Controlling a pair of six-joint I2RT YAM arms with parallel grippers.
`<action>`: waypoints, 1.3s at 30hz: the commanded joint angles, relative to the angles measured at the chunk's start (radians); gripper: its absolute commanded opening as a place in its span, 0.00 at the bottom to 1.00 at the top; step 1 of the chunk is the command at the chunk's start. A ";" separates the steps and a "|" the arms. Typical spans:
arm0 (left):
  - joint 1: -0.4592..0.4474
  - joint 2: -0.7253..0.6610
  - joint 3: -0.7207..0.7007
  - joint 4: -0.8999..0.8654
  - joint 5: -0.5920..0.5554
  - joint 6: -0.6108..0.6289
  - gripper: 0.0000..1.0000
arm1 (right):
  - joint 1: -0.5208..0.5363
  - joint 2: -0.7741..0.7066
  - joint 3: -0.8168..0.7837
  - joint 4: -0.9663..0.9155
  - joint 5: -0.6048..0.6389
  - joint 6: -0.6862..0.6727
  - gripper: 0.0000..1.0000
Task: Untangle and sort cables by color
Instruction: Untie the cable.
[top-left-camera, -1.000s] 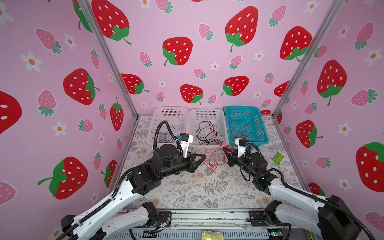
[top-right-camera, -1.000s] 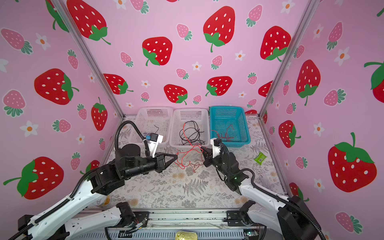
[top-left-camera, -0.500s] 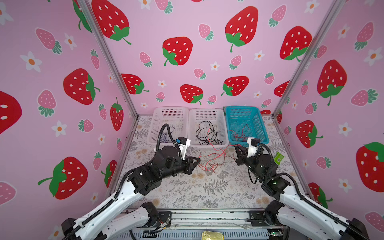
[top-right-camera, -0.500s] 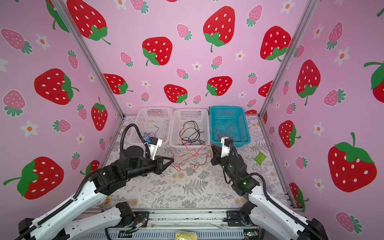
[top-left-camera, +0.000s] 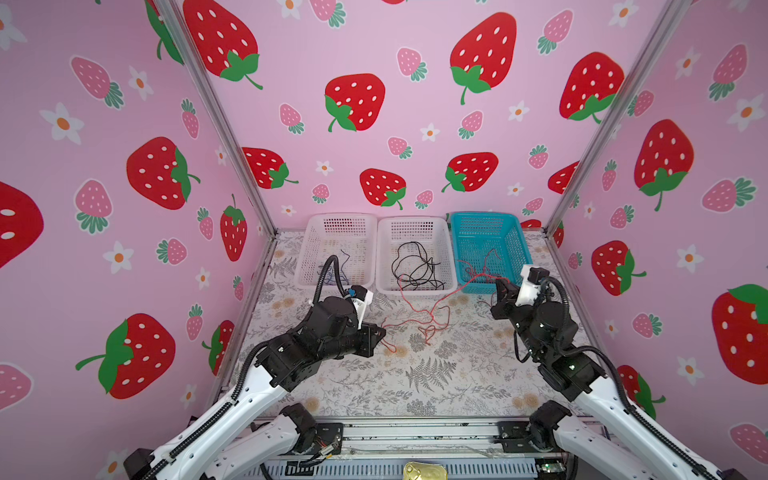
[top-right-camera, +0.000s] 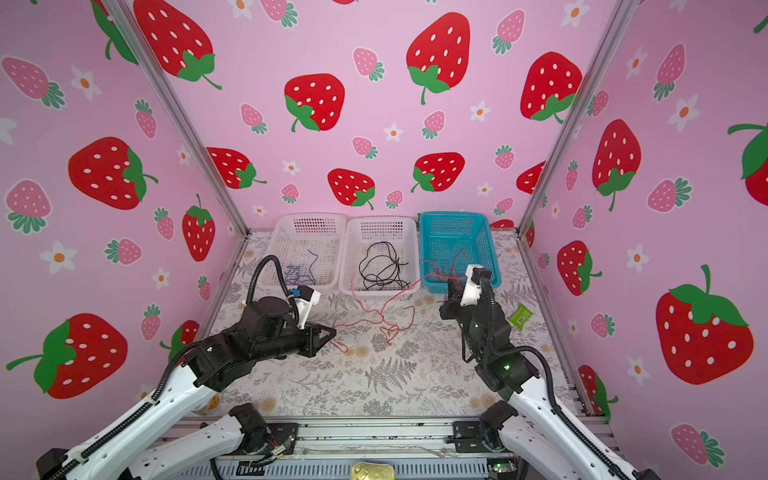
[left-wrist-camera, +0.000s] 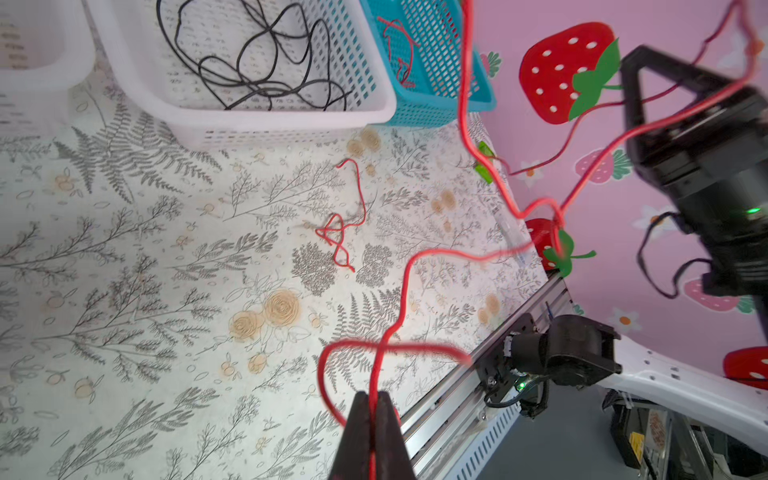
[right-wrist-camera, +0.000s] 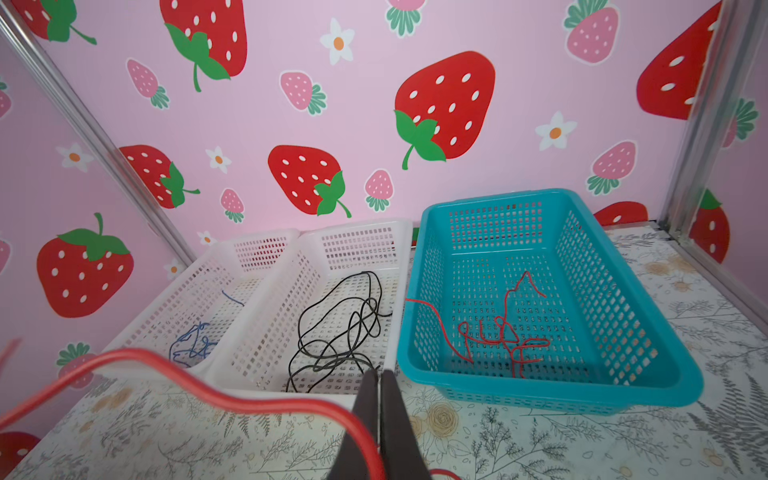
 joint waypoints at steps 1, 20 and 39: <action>0.026 -0.029 -0.024 -0.044 0.030 0.037 0.00 | -0.020 -0.026 0.044 -0.051 0.037 -0.023 0.00; 0.068 -0.050 -0.094 0.063 0.174 0.108 0.00 | -0.054 0.050 0.065 0.007 -0.226 0.103 0.00; 0.070 -0.131 -0.043 -0.123 0.164 0.207 0.00 | -0.147 0.140 0.071 -0.051 0.036 0.081 0.00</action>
